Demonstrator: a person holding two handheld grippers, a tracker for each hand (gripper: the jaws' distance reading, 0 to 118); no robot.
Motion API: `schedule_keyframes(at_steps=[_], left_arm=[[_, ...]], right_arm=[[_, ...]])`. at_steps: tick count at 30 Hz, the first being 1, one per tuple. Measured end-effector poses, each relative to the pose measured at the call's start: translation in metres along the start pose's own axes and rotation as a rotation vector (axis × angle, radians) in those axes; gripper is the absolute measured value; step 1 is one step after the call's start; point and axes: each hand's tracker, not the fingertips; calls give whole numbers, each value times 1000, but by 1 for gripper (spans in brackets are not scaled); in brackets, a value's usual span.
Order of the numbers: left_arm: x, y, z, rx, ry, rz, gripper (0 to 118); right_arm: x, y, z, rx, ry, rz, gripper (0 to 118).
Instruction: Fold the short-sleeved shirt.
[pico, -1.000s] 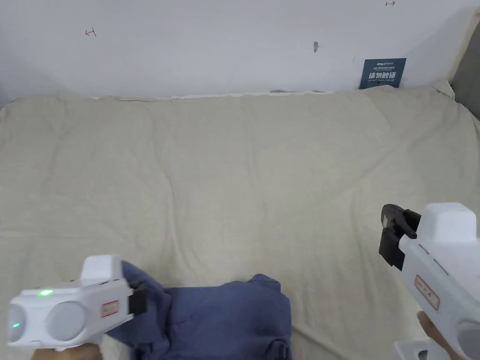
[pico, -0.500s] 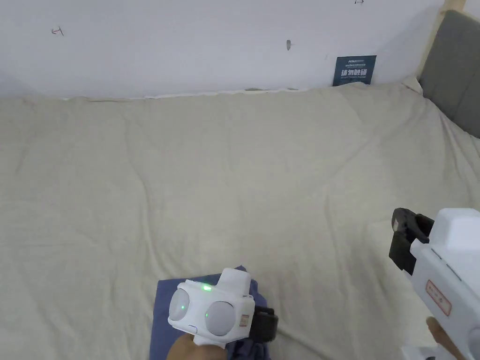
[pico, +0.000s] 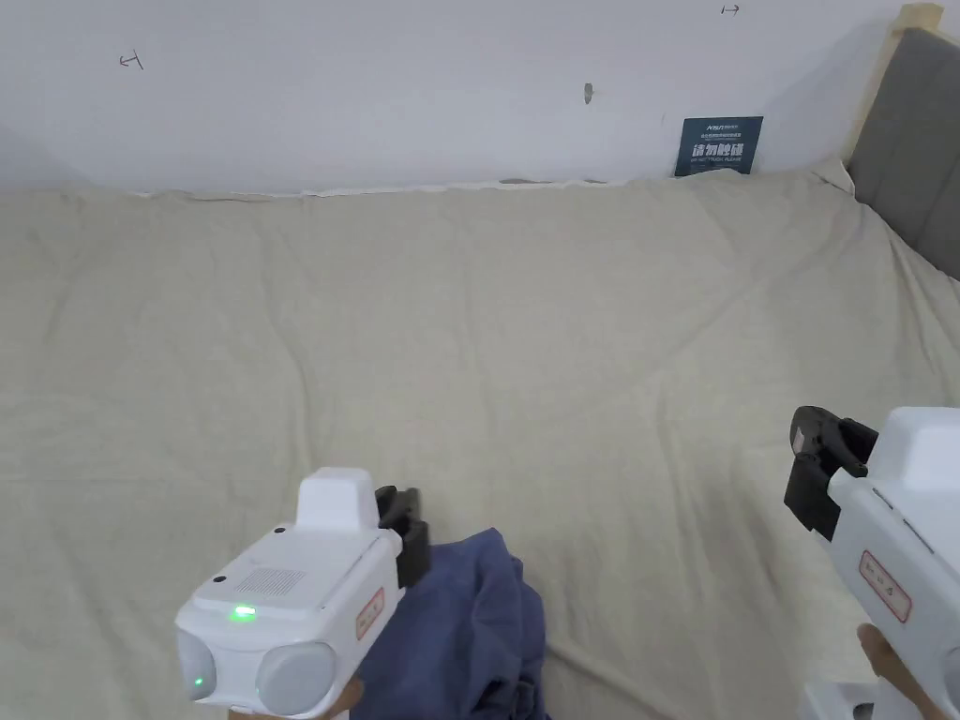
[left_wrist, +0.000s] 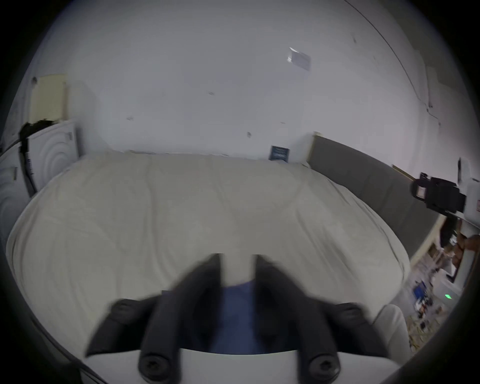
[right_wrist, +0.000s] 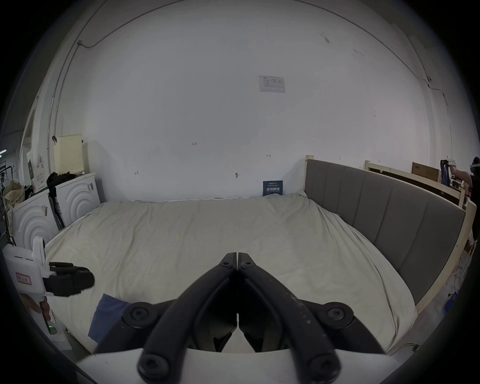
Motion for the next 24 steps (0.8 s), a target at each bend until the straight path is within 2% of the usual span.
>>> schedule_keyframes(at_steps=[1, 3, 6, 16, 20, 23, 24], left_arm=[[-7, -4, -2, -7, 25, 2, 0], [-15, -11, -12, -60, -15, 22, 0], [-13, -31, -30, -139, 10, -17, 0], [62, -84, -77, -306, -158, -124, 0], [80, -115, -98, -422, -177, -159, 0], [82, -132, -95, -319, -157, -184, 0], [81, -128, -95, -348, -156, -160, 0]], right_arm=[[-2, 0, 0, 1, 2, -1, 2], [-4, 1, 0, 3, 11, -1, 2], [-7, 0, -1, 0, 18, 5, 2], [1, -3, 0, -19, -4, 8, 2], [7, -4, -1, -24, -23, 5, 2], [7, -5, 0, -31, -28, 0, 2], [7, -6, 1, -32, -27, -2, 2]])
